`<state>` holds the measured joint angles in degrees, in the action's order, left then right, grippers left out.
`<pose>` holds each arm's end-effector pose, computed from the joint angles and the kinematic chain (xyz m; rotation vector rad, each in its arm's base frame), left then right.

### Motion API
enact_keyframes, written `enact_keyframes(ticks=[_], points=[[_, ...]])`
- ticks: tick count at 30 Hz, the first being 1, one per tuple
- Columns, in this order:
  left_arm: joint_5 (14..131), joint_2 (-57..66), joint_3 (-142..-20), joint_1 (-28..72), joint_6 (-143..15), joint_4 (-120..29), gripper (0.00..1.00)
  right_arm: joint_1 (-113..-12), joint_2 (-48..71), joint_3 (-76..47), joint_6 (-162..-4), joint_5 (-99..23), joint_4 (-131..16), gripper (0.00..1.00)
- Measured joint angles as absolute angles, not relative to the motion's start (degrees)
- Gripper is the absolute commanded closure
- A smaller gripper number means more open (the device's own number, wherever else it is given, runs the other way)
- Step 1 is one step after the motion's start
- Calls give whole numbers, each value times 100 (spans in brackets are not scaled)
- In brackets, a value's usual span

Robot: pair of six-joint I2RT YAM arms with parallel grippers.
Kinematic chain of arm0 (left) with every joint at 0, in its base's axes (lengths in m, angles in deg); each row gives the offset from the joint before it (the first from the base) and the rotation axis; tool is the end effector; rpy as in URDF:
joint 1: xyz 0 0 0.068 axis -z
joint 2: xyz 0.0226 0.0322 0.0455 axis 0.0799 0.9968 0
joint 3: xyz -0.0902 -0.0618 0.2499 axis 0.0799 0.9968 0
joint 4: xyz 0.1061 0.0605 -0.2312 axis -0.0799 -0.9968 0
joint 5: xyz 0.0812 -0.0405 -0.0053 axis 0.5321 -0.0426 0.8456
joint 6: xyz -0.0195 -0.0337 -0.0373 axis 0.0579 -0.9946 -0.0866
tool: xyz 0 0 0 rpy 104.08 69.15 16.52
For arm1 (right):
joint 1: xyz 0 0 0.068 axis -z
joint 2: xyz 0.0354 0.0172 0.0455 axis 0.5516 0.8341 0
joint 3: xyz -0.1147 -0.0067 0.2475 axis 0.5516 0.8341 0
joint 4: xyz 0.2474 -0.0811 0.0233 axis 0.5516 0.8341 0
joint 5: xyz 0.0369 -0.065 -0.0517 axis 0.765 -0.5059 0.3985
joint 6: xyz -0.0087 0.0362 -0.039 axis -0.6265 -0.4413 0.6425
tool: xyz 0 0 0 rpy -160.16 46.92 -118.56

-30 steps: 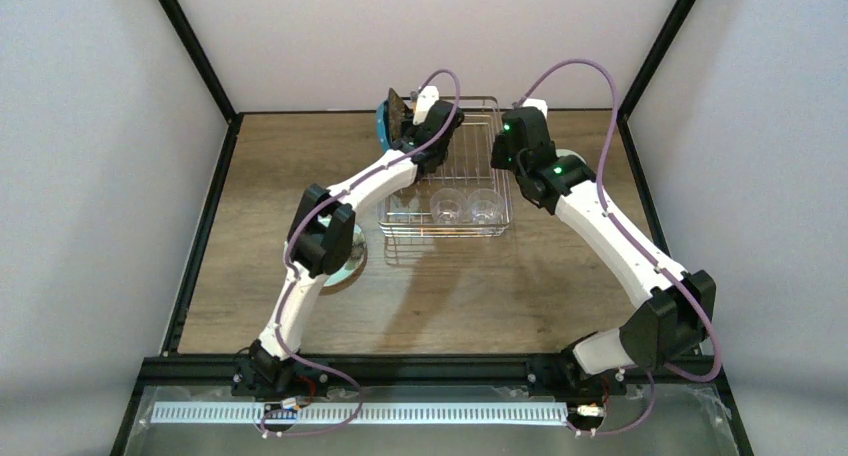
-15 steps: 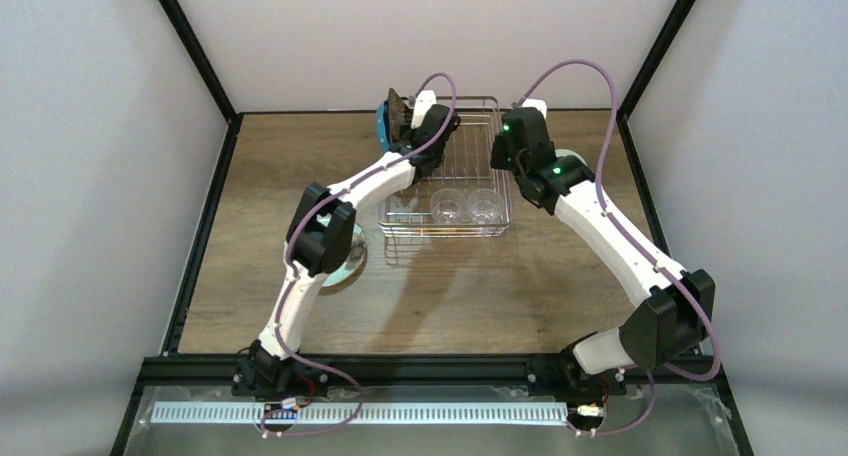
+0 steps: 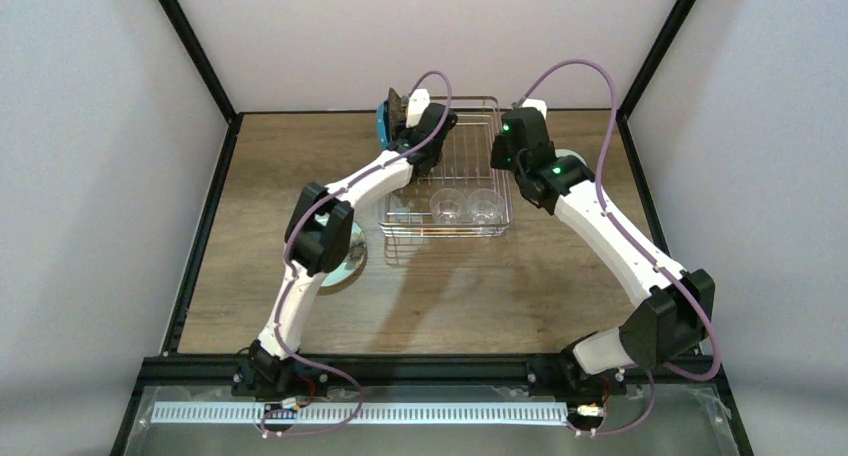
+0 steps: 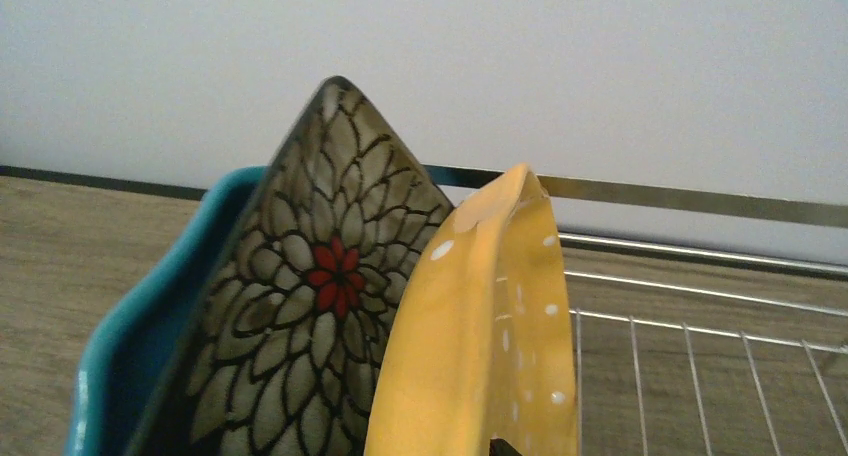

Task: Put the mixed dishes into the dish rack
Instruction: Insert the plate into the dish rack.

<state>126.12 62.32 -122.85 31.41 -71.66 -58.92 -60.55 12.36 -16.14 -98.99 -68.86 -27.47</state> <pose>0.4501 -0.2956 0.2285 -0.1747 1.9339 0.1995 0.2907 0.1327 0.3532 0.1458 2.1253 0.0648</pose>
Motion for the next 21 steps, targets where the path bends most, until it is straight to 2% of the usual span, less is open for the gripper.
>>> enact_keyframes(ticks=[6,21], points=[[12833,6177,-12285,3077,-7219,-5988,26,-6055,1234,-1605,-9901,-6886,-2747,17],[13014,5613,-12215,3103,-7359,-6091,24,-6055,983,-1494,-9956,-6880,-2625,17]])
